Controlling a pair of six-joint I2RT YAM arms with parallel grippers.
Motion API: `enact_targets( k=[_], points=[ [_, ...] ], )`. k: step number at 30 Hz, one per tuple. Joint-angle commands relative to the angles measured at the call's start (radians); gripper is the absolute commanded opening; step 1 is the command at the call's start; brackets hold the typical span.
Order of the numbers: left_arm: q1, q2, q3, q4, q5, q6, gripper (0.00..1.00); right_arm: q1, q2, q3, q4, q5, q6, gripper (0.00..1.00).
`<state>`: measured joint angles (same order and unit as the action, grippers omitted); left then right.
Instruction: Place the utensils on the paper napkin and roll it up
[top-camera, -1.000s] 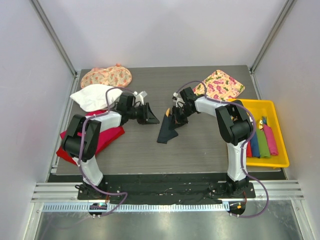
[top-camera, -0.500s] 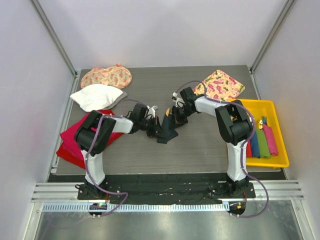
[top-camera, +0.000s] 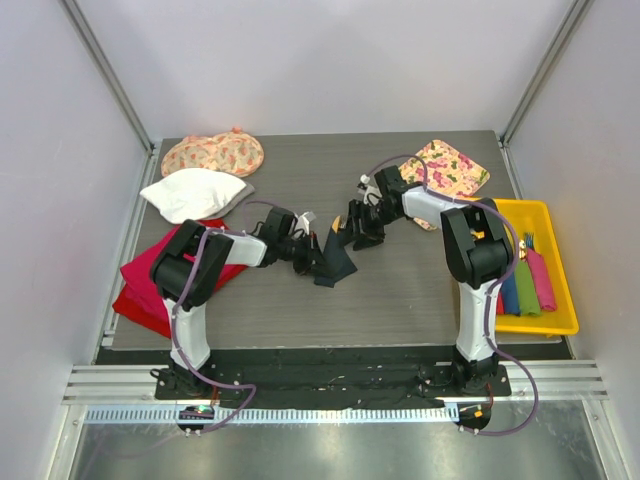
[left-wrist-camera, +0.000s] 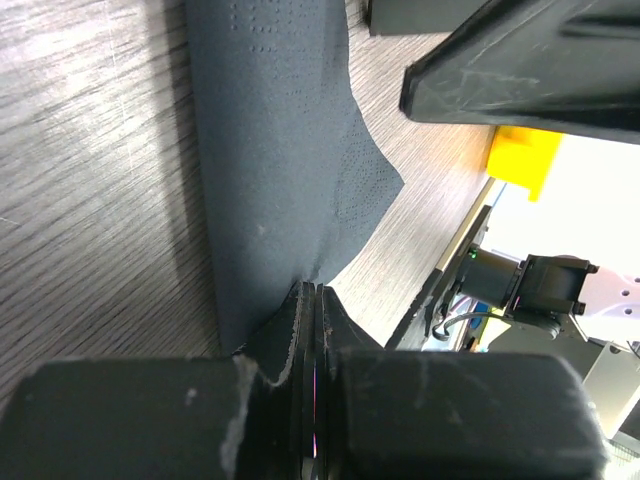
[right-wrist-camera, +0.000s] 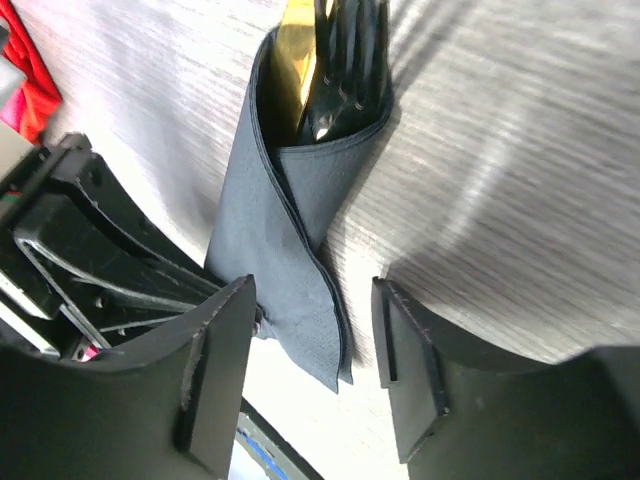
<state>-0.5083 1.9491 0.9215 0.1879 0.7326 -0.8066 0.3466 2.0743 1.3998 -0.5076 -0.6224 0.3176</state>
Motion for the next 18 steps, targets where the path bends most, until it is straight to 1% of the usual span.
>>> enact_targets(
  k=[1, 6, 11, 15, 18],
  points=[
    [0.001, 0.06, -0.021, -0.062, -0.134, 0.03, 0.0, -0.001, -0.002, 0.016, 0.032, 0.104, 0.003, 0.62],
    [0.001, 0.06, -0.023, -0.059, -0.134, 0.029, 0.0, 0.014, 0.044, 0.031, 0.052, 0.125, 0.006, 0.62],
    [0.001, 0.063, -0.016, -0.053, -0.134, 0.026, 0.0, 0.038, 0.076, 0.038, 0.058, 0.164, 0.011, 0.57],
    [0.001, 0.062, -0.018, -0.05, -0.136, 0.024, 0.0, 0.061, 0.096, 0.024, 0.058, 0.184, 0.012, 0.5],
    [0.001, 0.06, -0.019, -0.044, -0.136, 0.023, 0.0, 0.068, 0.104, 0.01, 0.057, 0.196, 0.009, 0.48]
  ],
)
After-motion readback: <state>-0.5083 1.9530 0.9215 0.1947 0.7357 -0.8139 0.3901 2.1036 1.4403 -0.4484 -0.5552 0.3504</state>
